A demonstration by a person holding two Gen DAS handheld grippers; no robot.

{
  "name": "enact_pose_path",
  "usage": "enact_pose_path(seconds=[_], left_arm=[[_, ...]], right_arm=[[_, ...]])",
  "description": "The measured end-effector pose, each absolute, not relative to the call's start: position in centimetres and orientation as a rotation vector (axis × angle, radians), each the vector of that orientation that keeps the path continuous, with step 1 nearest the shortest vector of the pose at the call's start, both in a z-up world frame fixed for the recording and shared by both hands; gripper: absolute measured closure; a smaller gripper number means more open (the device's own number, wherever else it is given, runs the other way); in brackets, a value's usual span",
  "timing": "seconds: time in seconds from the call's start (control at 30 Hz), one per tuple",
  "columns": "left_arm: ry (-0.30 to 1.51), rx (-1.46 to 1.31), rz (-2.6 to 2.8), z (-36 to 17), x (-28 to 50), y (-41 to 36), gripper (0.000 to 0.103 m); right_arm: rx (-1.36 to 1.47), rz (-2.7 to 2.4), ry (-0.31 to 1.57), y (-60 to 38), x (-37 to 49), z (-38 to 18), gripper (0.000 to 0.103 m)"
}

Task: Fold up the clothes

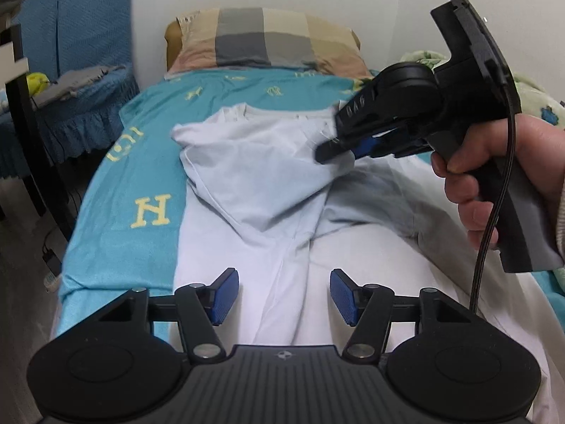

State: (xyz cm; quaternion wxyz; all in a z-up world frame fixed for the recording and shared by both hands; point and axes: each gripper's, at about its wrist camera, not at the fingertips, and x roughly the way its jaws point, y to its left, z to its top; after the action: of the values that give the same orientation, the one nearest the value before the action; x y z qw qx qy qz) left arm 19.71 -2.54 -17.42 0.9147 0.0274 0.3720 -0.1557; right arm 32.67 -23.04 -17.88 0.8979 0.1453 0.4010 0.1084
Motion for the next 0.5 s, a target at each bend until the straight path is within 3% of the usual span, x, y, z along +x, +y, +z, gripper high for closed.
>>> enact_pose_path(seconds=[0.07,0.13,0.17,0.23,0.5], left_arm=[[0.776,0.057,-0.324,-17.5,19.6,-2.5,0.065],[0.775,0.056,-0.329,-17.2,19.3,-2.4,0.089],[0.773,0.056,-0.331,-17.1,19.2,-2.3,0.093],[0.762,0.069,-0.334,-16.7,18.6,-2.4,0.098],[0.792,0.124,-0.343,-16.4,17.7,-2.8,0.100]], right_arm=[[0.312,0.224,0.794,-23.3,31.7,-17.3,0.097],[0.325,0.215,0.741,-23.8,30.4,-16.1,0.098],[0.319,0.208,0.722,-24.0,30.0,-15.5,0.098],[0.300,0.184,0.702,-24.2,29.2,-14.8,0.098],[0.326,0.170,0.893,-25.8,28.2,-18.6,0.096]])
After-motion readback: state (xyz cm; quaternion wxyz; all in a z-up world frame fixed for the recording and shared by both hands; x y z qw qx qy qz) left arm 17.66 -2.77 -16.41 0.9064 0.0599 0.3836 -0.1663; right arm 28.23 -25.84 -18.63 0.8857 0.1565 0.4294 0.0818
